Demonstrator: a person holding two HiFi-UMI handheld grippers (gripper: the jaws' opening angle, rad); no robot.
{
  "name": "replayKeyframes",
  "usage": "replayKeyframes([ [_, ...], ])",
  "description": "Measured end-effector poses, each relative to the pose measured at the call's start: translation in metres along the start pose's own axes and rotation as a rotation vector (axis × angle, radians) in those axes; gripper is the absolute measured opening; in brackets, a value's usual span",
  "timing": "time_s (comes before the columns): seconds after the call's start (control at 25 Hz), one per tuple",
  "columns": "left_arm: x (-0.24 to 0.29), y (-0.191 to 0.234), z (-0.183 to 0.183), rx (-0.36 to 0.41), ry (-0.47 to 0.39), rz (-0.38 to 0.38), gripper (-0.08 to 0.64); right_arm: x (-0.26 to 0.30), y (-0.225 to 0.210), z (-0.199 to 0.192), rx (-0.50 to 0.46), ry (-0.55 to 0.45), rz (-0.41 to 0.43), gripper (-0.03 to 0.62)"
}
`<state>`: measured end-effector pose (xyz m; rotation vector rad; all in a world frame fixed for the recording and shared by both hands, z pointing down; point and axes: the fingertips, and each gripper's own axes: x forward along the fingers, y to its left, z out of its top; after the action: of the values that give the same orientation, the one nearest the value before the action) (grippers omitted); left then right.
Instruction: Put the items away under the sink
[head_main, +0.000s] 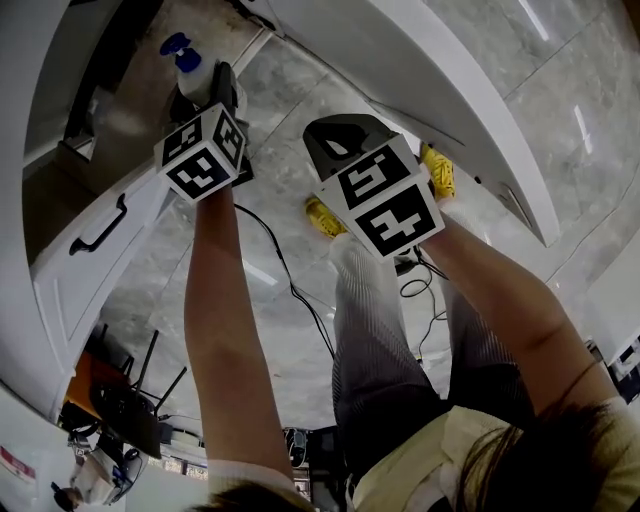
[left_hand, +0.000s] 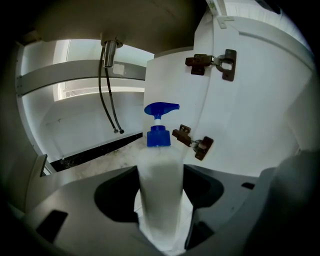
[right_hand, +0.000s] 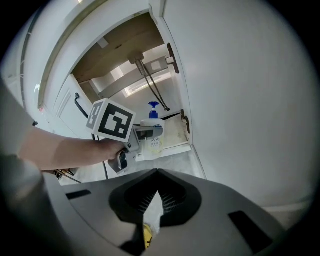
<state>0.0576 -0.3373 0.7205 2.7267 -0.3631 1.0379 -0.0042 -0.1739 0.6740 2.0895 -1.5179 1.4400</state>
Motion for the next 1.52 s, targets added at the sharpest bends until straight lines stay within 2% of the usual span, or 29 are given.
replayKeyframes([
  [0.12, 0.005, 0.004, 0.007, 0.0, -0.034, 0.012, 0.292, 0.002, 0.001, 0.001, 0.001, -0.003, 0.004, 0.026],
  [0.36, 0.015, 0.009, 0.03, -0.05, -0.124, 0.019, 0.291, 0.005, 0.002, 0.001, -0.002, -0.004, 0.011, 0.026],
  [0.56, 0.026, 0.009, 0.039, -0.035, -0.168, 0.027, 0.291, 0.008, 0.001, -0.003, 0.002, -0.004, 0.011, 0.026],
  [0.96, 0.039, 0.021, 0.045, -0.081, -0.24, 0.059, 0.291, 0.016, -0.006, -0.012, 0.026, 0.0, -0.003, 0.026],
  [1.52, 0.059, 0.029, 0.058, -0.096, -0.341, 0.091, 0.291, 0.023, -0.012, -0.021, -0.004, 0.013, -0.011, 0.026],
])
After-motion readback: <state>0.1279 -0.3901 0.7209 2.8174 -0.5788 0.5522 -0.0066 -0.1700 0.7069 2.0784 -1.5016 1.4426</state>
